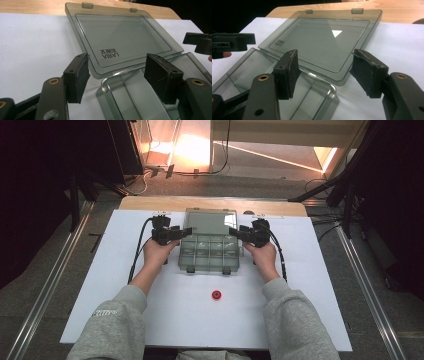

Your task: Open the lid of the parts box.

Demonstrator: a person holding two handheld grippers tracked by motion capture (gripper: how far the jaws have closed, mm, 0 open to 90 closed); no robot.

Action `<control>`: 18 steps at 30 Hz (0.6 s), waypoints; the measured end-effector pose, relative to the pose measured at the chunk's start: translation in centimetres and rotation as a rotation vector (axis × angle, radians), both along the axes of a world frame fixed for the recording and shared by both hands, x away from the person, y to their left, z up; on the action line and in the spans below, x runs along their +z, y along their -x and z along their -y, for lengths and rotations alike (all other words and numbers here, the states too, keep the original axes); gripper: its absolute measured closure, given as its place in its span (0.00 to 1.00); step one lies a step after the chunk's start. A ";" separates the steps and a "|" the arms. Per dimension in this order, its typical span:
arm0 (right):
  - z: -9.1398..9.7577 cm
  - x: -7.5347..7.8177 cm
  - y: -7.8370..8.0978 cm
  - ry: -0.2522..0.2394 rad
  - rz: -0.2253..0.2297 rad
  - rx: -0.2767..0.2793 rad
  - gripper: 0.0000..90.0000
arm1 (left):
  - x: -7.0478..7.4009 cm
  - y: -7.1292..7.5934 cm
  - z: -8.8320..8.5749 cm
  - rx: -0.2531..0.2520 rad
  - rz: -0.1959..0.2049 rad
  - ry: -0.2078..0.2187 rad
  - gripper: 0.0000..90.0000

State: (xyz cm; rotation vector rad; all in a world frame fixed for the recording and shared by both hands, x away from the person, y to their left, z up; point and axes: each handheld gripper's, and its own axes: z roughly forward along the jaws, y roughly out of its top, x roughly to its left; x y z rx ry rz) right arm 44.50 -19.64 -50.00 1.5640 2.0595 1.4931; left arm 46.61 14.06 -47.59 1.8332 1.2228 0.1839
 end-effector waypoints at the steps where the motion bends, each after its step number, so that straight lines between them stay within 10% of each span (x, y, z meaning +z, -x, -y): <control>1: 0.0 0.2 0.1 0.003 0.002 0.004 0.43 | 0.1 0.1 0.0 -0.006 -0.001 -0.001 0.40; 18: -0.1 1.7 1.6 0.033 0.018 0.089 0.33 | 1.2 1.4 -0.8 -0.084 -0.004 0.011 0.32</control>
